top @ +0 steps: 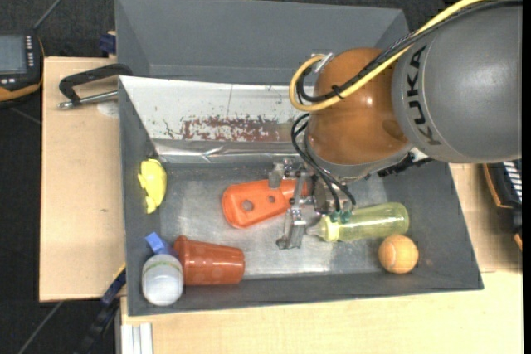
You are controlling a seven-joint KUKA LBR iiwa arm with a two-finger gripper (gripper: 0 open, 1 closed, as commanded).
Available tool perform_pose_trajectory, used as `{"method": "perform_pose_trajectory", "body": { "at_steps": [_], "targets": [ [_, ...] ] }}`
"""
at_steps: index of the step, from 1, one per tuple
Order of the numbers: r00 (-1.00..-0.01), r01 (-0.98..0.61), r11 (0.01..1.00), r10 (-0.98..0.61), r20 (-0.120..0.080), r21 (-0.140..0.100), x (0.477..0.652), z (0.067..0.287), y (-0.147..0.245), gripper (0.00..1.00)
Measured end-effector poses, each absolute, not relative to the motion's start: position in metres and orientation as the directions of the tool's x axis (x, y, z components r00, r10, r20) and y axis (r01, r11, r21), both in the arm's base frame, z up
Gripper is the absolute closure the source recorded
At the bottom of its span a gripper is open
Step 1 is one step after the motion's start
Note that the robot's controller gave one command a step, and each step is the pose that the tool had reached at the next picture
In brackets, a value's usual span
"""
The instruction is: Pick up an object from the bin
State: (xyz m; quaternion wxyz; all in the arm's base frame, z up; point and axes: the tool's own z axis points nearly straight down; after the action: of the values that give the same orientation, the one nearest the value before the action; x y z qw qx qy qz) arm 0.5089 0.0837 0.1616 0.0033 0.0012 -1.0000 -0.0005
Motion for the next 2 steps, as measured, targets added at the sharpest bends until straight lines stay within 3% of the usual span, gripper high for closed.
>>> {"method": "perform_pose_trajectory", "body": {
  "at_steps": [1,2],
  "targets": [
    [-1.0,-0.002,1.0,-0.002,0.002,0.001,0.51,0.165,0.083,0.0],
    [-0.999,-0.051,0.999,-0.051,0.0,0.002,0.514,0.189,0.053,0.0]
  ]
}}
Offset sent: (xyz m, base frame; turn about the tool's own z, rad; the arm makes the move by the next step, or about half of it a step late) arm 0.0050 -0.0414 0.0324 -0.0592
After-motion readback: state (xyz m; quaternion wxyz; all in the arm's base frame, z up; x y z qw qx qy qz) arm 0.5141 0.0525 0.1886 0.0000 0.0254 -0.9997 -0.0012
